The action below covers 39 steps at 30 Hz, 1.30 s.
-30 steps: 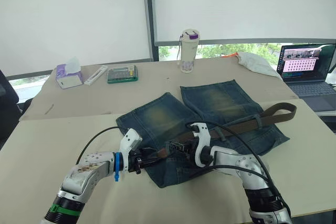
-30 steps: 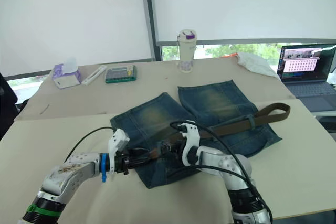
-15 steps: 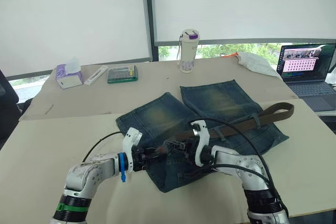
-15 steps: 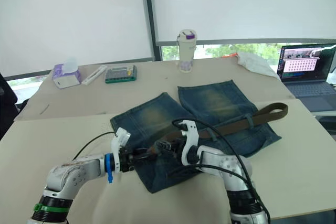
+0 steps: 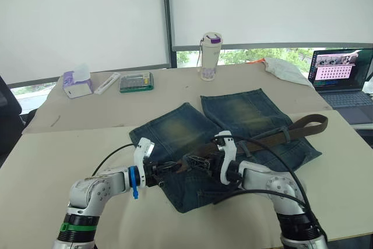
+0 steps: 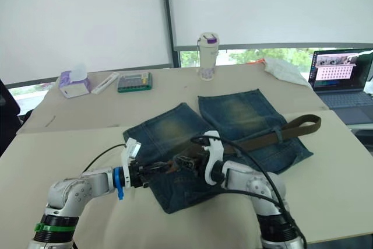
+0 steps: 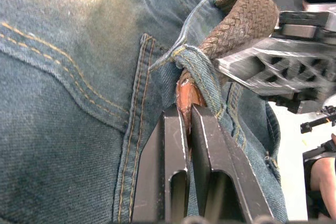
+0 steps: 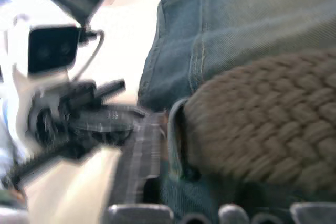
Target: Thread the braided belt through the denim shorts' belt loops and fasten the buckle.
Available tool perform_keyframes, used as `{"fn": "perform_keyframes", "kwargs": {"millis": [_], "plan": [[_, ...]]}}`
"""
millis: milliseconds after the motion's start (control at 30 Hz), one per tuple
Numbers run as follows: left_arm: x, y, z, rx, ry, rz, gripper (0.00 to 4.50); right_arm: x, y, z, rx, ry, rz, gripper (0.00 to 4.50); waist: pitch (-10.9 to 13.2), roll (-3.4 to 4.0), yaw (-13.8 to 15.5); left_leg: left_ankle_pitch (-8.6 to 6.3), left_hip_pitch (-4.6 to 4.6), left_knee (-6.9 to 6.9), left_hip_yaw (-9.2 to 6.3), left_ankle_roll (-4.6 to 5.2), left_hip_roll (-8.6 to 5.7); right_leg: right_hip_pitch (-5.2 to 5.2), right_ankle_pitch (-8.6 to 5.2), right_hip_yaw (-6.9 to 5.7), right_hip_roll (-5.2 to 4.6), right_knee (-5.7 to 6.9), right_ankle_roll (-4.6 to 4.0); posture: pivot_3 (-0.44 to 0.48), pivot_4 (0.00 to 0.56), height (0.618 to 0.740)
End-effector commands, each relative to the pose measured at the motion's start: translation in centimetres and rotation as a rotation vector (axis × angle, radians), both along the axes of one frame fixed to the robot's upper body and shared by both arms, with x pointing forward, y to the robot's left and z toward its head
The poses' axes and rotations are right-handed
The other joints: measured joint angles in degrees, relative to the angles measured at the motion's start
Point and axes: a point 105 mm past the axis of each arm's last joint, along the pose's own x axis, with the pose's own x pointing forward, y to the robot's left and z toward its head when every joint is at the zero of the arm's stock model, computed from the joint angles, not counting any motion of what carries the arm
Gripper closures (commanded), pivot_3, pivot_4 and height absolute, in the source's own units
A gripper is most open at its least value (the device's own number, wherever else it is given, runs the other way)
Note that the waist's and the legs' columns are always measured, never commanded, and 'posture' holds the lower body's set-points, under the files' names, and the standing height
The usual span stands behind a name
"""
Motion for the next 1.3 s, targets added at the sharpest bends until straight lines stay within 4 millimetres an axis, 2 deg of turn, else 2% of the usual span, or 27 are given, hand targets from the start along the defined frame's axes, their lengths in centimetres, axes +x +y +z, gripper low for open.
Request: {"fn": "perform_keyframes", "kwargs": {"millis": [33,200,300,367,400,500,567,667,733,800,867,967,1100,1167,1200,1300], "plan": [[1.0,2.1,1.3,0.028,-0.064,0.034,4.5,-1.4,-1.2,2.4,-0.133,-0.211,0.043,1.99,0.0,-0.02,0.0,0.0,-0.01,0.02,-0.01,0.0,-0.01,-0.01,0.0,-0.03,0.0,-0.04,0.0,0.0,0.15,0.74],[2.0,5.6,1.3,0.111,-0.074,0.071,4.5,-2.1,-3.3,2.8,-0.283,-0.3,0.028,1.99,0.0,-0.03,-0.3,0.02,0.04,-0.06,0.0,-0.04,0.1,-0.04,0.0,-0.09,0.01,-0.13,-0.01,0.0,0.15,0.74],[1.7,8.6,1.5,0.178,-0.05,0.047,4.5,-1.1,-4.9,0.7,-0.421,-0.272,-0.044,1.99,0.0,-0.06,-0.3,0.01,0.06,-0.09,0.01,-0.04,0.1,-0.07,0.0,-0.11,0.02,-0.13,-0.01,0.0,0.15,0.74],[1.7,10.5,1.6,0.215,-0.034,0.058,4.5,-0.7,-5.3,-0.6,-0.457,-0.232,-0.078,1.99,0.0,-0.06,-0.2,0.01,0.06,-0.09,0.01,-0.04,0.07,-0.08,0.0,-0.15,0.0,-0.14,-0.01,0.0,0.15,0.74],[1.9,12.2,1.5,0.26,-0.026,0.091,4.5,-0.5,-5.3,-1.2,-0.476,-0.218,-0.085,1.99,0.0,-0.06,-0.2,0.02,0.07,-0.09,0.01,-0.04,0.06,-0.07,0.0,-0.17,-0.01,-0.14,-0.02,0.0,0.15,0.74],[3.1,17.5,1.6,0.372,-0.034,0.237,4.5,0.4,-4.7,-2.1,-0.456,-0.176,-0.123,1.99,0.0,-0.08,-0.1,0.02,0.09,-0.1,0.01,-0.05,0.06,-0.07,0.0,-0.21,-0.02,-0.14,-0.04,0.0,0.15,0.74],[4.0,20.2,2.2,0.404,-0.049,0.341,4.5,0.9,-4.4,-2.6,-0.446,-0.159,-0.148,1.99,0.0,-0.14,-0.1,0.04,0.09,-0.1,-0.01,-0.07,0.06,-0.07,0.03,-0.25,-0.01,-0.15,-0.09,0.0,0.15,0.74],[4.6,25.7,3.1,0.48,-0.066,0.576,4.5,1.4,-3.3,-2.7,-0.385,-0.14,-0.152,1.99,0.0,-0.35,-0.1,0.03,0.12,-0.09,-0.01,-0.07,0.01,-0.05,0.03,-0.3,-0.05,-0.13,-0.09,0.0,0.15,0.74],[4.4,27.6,3.0,0.525,-0.07,0.648,4.5,1.3,-2.6,-2.3,-0.333,-0.14,-0.148,1.99,0.0,-0.43,-0.3,0.04,0.14,-0.11,-0.03,-0.08,0.04,-0.08,0.04,-0.38,-0.01,-0.06,-0.1,0.0,0.15,0.74],[3.7,30.3,2.2,0.651,-0.048,0.761,4.5,1.4,-1.8,-1.6,-0.272,-0.14,-0.145,1.99,0.0,-0.42,-0.5,0.03,0.17,-0.15,-0.03,-0.08,0.02,-0.09,0.04,-0.38,-0.06,0.09,-0.1,0.0,0.15,0.74],[3.2,31.9,1.8,0.723,-0.04,0.833,4.5,1.5,-1.2,-1.3,-0.237,-0.138,-0.142,1.99,0.0,-0.42,-0.6,0.03,0.17,-0.18,-0.03,-0.08,0.04,-0.1,0.04,-0.38,-0.05,0.12,-0.1,0.0,0.15,0.74],[3.0,32.6,1.7,0.753,-0.041,0.865,4.5,1.8,-0.8,-1.0,-0.21,-0.143,-0.149,1.99,0.0,-0.41,-0.5,0.03,0.17,-0.16,-0.03,-0.07,0.01,-0.11,0.05,-0.39,-0.06,0.17,-0.1,0.0,0.15,0.74],[2.8,32.4,1.5,0.733,-0.043,0.843,4.5,1.4,-0.6,0.8,-0.151,-0.202,-0.088,1.99,0.0,-0.4,-0.5,0.02,0.17,-0.15,-0.03,-0.06,-0.03,-0.11,0.05,-0.39,-0.07,0.21,-0.1,0.0,0.15,0.74],[3.2,28.7,4.0,0.407,-0.106,0.656,3.73,-0.6,-1.7,2.9,-0.145,-0.268,0.02,1.45,0.0,-0.27,-0.3,0.02,0.15,-0.14,-0.02,-0.05,-0.04,-0.11,0.05,-0.4,-0.07,0.2,-0.1,0.0,0.15,0.74],[3.0,27.6,5.3,0.313,-0.142,0.585,3.44,-1.2,-2.3,3.4,-0.155,-0.281,0.039,1.16,0.0,-0.27,-0.3,-0.01,0.01,-0.09,-0.03,0.01,-0.07,-0.18,0.05,-0.45,-0.12,0.2,-0.09,0.0,0.15,0.74],[2.2,25.8,7.2,0.218,-0.152,0.461,2.42,-1.5,-4.6,4.3,-0.222,-0.314,0.007,0.15,0.0,-0.43,-0.5,-0.03,-0.01,-0.04,-0.11,0.04,-0.04,-0.14,0.06,-0.63,-0.06,0.18,-0.08,0.0,0.15,0.74]]}}
